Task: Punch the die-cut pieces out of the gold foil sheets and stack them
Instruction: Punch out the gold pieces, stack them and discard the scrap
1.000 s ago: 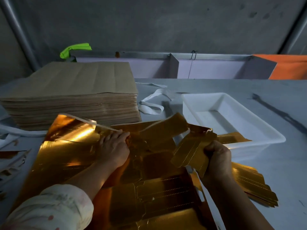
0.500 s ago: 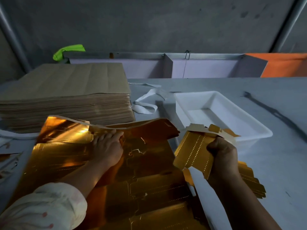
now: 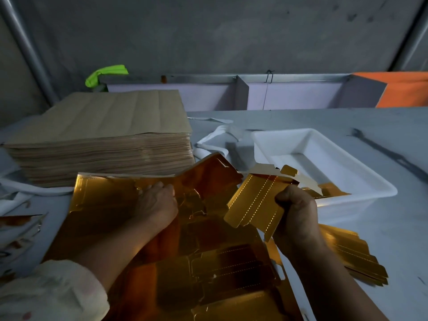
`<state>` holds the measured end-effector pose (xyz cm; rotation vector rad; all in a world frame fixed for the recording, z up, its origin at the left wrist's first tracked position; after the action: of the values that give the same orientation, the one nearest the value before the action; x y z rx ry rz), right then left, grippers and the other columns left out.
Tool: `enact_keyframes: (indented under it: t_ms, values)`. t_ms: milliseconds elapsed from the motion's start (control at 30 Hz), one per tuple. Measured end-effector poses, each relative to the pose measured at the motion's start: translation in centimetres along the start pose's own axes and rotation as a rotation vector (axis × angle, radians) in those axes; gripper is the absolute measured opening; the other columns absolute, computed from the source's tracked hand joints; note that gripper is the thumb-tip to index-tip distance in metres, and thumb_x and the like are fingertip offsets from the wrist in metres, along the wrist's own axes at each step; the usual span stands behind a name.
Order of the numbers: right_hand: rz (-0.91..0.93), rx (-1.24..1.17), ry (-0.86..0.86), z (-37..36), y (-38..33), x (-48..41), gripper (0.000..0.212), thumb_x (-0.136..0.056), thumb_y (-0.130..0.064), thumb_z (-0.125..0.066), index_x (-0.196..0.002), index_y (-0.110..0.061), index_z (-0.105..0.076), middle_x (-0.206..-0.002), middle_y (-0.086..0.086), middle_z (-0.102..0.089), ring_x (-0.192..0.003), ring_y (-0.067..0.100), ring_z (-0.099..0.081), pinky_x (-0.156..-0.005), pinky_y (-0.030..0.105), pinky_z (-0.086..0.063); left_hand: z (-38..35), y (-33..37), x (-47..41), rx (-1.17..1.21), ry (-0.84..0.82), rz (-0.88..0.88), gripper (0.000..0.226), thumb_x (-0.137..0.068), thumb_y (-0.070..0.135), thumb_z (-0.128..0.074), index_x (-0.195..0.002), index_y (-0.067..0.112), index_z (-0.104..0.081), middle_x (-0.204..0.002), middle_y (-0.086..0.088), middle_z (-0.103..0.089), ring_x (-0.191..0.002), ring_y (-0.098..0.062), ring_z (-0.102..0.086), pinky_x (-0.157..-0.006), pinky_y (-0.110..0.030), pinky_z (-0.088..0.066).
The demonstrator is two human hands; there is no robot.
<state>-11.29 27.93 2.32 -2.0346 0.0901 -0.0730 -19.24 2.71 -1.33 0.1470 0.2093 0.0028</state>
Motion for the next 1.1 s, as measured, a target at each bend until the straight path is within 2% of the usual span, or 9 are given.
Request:
enact_keyframes:
  t_ms: [133, 233, 333, 467, 533, 667, 767, 833, 1100]
  values:
    - [0.007, -0.035, -0.016, -0.4, 0.1, -0.4, 0.032, -0.090, -0.009, -0.038, -0.066, -0.022, -0.055, -0.057, -0.004, -0.057, -0.055, 0.011, -0.063, -0.059, 0.035, -0.048, 2.7, 0.9, 3.0, 0.071, 0.143, -0.462, 0.022, -0.089, 0.016, -0.063, -0.110, 0.021, -0.062, -0.094, 0.007, -0.058, -0.070, -0.004, -0.053, -0.058, -0.016, -0.039]
    - [0.003, -0.060, -0.013, -0.7, 0.3, -0.5, 0.017, -0.086, -0.013, -0.043, -0.073, -0.018, -0.053, -0.057, -0.004, -0.058, -0.055, 0.011, -0.064, -0.053, 0.032, -0.051, 5.2, 1.7, 3.3, 0.122, 0.285, -0.722, 0.029, -0.077, 0.009, -0.072, -0.101, 0.015, -0.057, -0.087, 0.002, -0.054, -0.064, -0.006, -0.047, -0.051, -0.012, -0.037]
    - [-0.026, -0.090, 0.011, -0.9, 0.5, -0.5, 0.019, -0.085, -0.011, -0.043, -0.072, -0.018, -0.056, -0.056, -0.003, -0.059, -0.053, 0.012, -0.065, -0.045, 0.028, -0.053, 7.7, 2.9, 0.9, 0.320, 0.365, -0.492, 0.045, -0.075, 0.011, -0.073, -0.114, 0.009, -0.053, -0.108, -0.007, -0.053, -0.091, -0.016, -0.054, -0.069, -0.020, -0.044]
    - [-0.079, -0.089, 0.015, -1.3, 0.8, -0.4, 0.039, -0.084, -0.013, -0.043, -0.052, -0.022, -0.064, -0.052, -0.001, -0.057, -0.047, 0.014, -0.062, -0.040, 0.028, -0.049, 9.4, 4.8, -1.9, 0.788, -0.027, -0.300, 0.052, -0.085, 0.010, -0.068, -0.133, 0.018, -0.048, -0.130, 0.004, -0.055, -0.123, -0.011, -0.049, -0.104, -0.033, -0.039]
    - [-0.080, -0.066, -0.026, -1.5, 0.8, -0.3, 0.033, -0.084, -0.014, -0.044, -0.061, -0.021, -0.066, -0.056, -0.001, -0.060, -0.051, 0.015, -0.065, -0.042, 0.029, -0.051, 9.8, 5.6, -2.4, 0.866, -0.108, -0.332, 0.035, -0.088, 0.010, -0.066, -0.121, 0.017, -0.060, -0.114, 0.004, -0.065, -0.113, -0.010, -0.057, -0.102, -0.032, -0.044]
    - [-0.105, -0.001, -0.115, -1.8, 1.1, -0.6, 0.009, -0.075, -0.023, -0.053, -0.073, -0.016, -0.059, -0.064, 0.004, -0.061, -0.062, 0.021, -0.066, -0.052, 0.030, -0.053, 10.3, 6.7, -2.4, 0.880, -0.120, -0.383, 0.008, -0.091, 0.017, -0.065, -0.094, 0.019, -0.072, -0.080, 0.011, -0.066, -0.075, 0.006, -0.059, -0.068, -0.007, -0.045]
    - [-0.109, 0.163, -0.110, -2.6, 1.5, -1.1, 0.013, -0.079, -0.020, -0.056, -0.072, -0.013, -0.048, -0.059, 0.002, -0.051, -0.058, 0.018, -0.057, -0.053, 0.028, -0.049, 10.3, 7.0, -2.4, 0.916, -0.156, -0.324, 0.010, -0.092, 0.023, -0.064, -0.094, 0.016, -0.072, -0.088, -0.006, -0.070, -0.083, -0.012, -0.064, -0.075, -0.025, -0.050]
    - [-0.085, 0.264, -0.080, -3.1, 1.9, -1.3, 0.014, -0.093, -0.006, -0.053, -0.079, -0.007, -0.055, -0.059, -0.003, -0.062, -0.055, 0.008, -0.064, -0.050, 0.019, -0.050, 10.4, 6.8, -2.5, 0.946, -0.177, -0.285, 0.011, -0.092, 0.024, -0.064, -0.094, 0.015, -0.072, -0.090, -0.008, -0.071, -0.085, -0.018, -0.065, -0.080, -0.034, -0.052]
    - [-0.173, 0.207, -0.105, -5.5, 3.6, -2.2, 0.022, -0.087, 0.006, -0.053, -0.072, -0.009, -0.057, -0.061, 0.001, -0.061, -0.056, 0.010, -0.061, -0.055, 0.024, -0.052, 9.8, 6.0, -3.3, 1.078, -0.238, -0.163, 0.009, -0.091, 0.019, -0.066, -0.087, 0.016, -0.074, -0.086, -0.007, -0.074, -0.081, -0.017, -0.068, -0.087, -0.040, -0.053]
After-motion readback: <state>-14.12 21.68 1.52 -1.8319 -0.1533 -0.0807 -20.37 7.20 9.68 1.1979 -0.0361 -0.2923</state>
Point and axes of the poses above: each hand's wrist, its own x-axis away from the middle knuckle, its own z-axis out of the back of the hand, y = z × x, the point moved 2 cm from there along -x, towards the middle knuckle
